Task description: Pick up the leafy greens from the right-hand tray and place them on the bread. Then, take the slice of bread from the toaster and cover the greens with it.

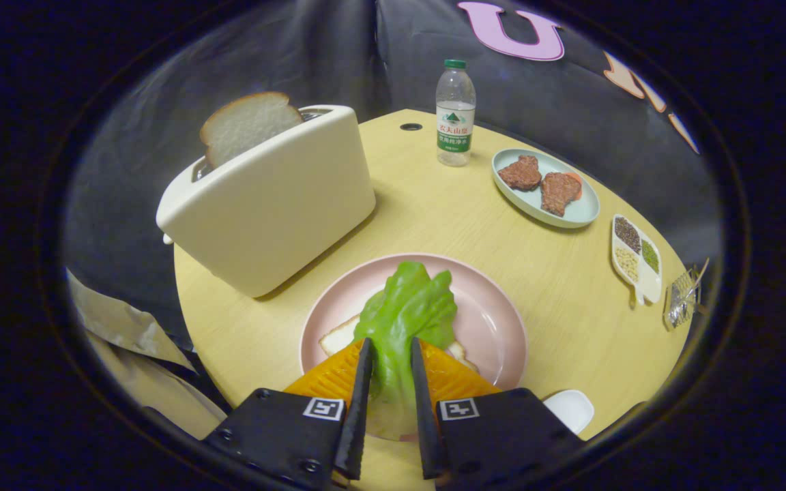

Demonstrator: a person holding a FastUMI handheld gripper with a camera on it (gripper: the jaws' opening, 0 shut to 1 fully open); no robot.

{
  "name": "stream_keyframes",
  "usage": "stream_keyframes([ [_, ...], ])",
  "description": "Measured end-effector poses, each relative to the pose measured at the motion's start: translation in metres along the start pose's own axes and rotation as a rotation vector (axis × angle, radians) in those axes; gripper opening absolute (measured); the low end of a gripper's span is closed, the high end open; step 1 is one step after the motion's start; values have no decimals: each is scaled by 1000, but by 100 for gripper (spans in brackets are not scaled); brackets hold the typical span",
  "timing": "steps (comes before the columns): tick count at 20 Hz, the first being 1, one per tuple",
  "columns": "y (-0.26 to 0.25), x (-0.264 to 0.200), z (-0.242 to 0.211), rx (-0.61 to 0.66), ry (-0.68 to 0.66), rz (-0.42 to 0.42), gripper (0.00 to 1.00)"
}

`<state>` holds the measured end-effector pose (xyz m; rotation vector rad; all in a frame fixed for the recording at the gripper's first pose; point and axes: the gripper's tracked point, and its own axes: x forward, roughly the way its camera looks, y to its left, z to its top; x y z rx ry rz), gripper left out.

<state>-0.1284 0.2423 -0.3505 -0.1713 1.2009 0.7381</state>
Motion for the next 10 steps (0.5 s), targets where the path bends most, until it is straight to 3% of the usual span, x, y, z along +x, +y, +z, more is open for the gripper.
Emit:
stream_keyframes([
  [1, 0, 1, -2, -9, 3, 0, 37],
  [8, 3, -14, 7, -27, -24, 4, 96],
  [10, 5, -24, 21, -35, -47, -1, 96],
])
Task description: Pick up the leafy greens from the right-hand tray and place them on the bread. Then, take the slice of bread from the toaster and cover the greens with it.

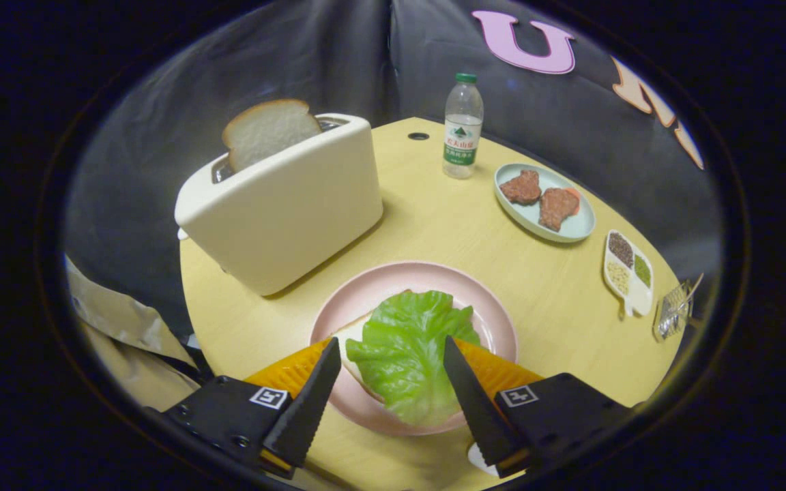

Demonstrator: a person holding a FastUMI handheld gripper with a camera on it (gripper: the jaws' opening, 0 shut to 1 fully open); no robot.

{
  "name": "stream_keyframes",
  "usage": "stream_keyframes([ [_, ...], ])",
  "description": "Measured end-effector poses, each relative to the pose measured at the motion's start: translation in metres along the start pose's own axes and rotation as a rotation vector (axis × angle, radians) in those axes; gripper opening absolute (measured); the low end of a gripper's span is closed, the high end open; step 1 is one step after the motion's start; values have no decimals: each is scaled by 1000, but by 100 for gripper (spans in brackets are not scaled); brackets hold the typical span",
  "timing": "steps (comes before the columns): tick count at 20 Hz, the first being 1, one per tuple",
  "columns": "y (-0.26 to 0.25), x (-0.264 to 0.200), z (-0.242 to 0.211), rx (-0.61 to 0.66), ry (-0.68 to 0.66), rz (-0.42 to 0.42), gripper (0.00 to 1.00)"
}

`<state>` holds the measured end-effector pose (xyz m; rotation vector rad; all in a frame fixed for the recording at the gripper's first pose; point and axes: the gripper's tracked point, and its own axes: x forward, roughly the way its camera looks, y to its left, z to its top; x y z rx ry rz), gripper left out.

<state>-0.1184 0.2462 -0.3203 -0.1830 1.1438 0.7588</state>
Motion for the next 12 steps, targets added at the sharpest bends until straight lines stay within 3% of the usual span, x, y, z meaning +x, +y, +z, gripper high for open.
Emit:
stream_keyframes([
  [12, 38, -45, 117, -73, -158, 12, 98],
])
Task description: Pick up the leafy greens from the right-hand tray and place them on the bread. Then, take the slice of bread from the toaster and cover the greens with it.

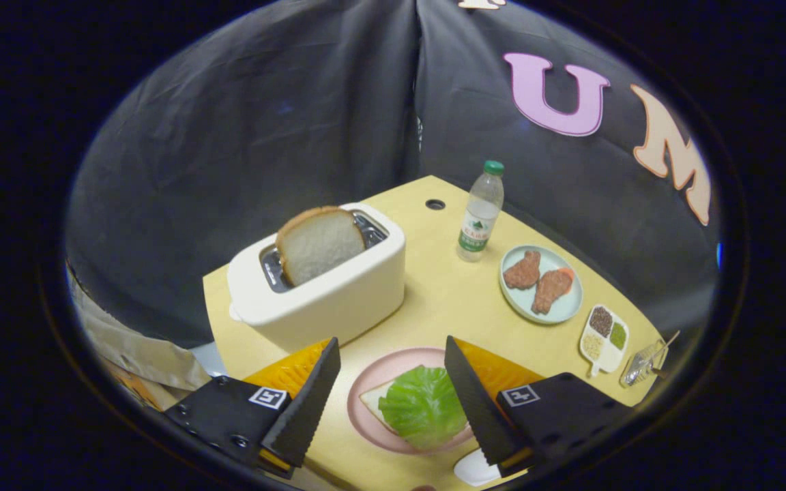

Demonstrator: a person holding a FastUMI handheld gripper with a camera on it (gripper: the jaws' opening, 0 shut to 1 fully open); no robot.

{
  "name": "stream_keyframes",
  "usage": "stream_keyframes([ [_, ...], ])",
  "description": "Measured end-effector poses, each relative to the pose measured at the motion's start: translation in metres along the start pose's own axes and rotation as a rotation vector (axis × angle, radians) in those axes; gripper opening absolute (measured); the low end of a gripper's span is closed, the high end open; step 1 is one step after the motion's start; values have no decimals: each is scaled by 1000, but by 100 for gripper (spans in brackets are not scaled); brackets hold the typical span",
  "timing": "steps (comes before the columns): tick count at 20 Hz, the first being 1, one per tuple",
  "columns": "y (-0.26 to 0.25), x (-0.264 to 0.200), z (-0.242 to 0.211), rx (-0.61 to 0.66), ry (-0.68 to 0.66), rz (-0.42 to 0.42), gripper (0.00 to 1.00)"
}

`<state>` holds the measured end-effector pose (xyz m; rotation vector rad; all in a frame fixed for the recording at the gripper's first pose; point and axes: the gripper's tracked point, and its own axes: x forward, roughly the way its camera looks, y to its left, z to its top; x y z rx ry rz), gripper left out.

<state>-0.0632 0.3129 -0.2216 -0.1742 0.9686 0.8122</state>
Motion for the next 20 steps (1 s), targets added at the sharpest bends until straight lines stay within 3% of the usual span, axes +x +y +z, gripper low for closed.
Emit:
stream_keyframes([
  [11, 44, 14, 73, 43, 21, 64, 97],
  [20, 82, 54, 96, 68, 82, 106, 97],
])
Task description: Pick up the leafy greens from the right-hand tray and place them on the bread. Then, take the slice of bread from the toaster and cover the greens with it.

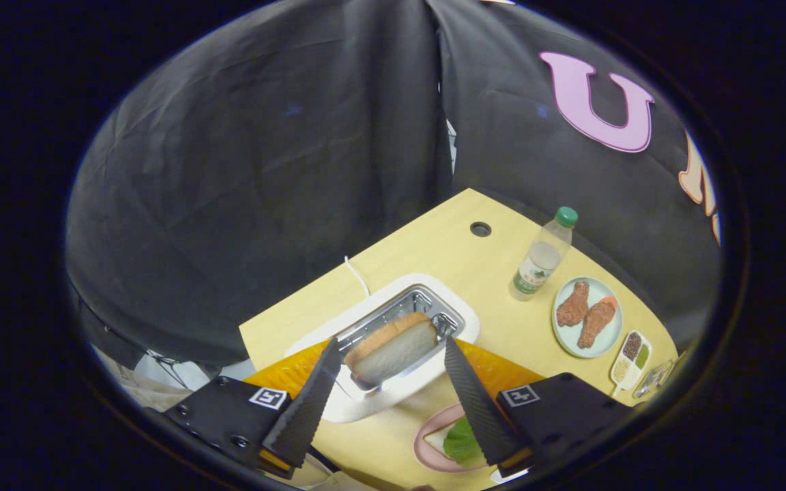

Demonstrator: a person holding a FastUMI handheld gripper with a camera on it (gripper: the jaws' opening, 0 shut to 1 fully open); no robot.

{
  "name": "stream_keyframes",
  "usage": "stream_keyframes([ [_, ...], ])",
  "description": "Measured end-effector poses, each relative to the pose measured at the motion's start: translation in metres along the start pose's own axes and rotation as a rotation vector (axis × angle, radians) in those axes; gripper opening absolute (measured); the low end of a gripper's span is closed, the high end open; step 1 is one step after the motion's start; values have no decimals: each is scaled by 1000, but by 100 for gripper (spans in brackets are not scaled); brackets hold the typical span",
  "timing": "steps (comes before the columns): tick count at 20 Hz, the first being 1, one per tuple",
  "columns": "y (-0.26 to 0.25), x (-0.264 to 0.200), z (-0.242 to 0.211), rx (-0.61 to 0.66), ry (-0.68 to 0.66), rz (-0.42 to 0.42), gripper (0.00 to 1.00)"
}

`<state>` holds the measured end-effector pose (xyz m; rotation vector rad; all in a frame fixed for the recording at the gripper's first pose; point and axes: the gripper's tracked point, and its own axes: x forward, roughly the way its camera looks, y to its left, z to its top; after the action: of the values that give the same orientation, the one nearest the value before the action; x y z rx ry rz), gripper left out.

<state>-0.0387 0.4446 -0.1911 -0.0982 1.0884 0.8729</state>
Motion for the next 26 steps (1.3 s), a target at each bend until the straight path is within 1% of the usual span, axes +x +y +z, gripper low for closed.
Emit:
stream_keyframes([
  [4, 2, 24, -5, 7, 49, -17, 97],
  [9, -4, 44, -18, -3, 117, -59, 97],
  [13, -6, 43, -24, -15, 136, -78, 54],
  [14, -10, 41, -24, -3, 129, -94, 43],
  [15, -10, 40, -26, 1, 136, -85, 32],
  [17, -10, 37, -23, 64, 108, -78, 11],
  [19, -12, 23, -14, 104, 72, -63, 4],
  [22, -19, 6, 3, 151, -20, -48, 4],
  [26, -30, -26, 15, 202, -106, -42, 4],
])
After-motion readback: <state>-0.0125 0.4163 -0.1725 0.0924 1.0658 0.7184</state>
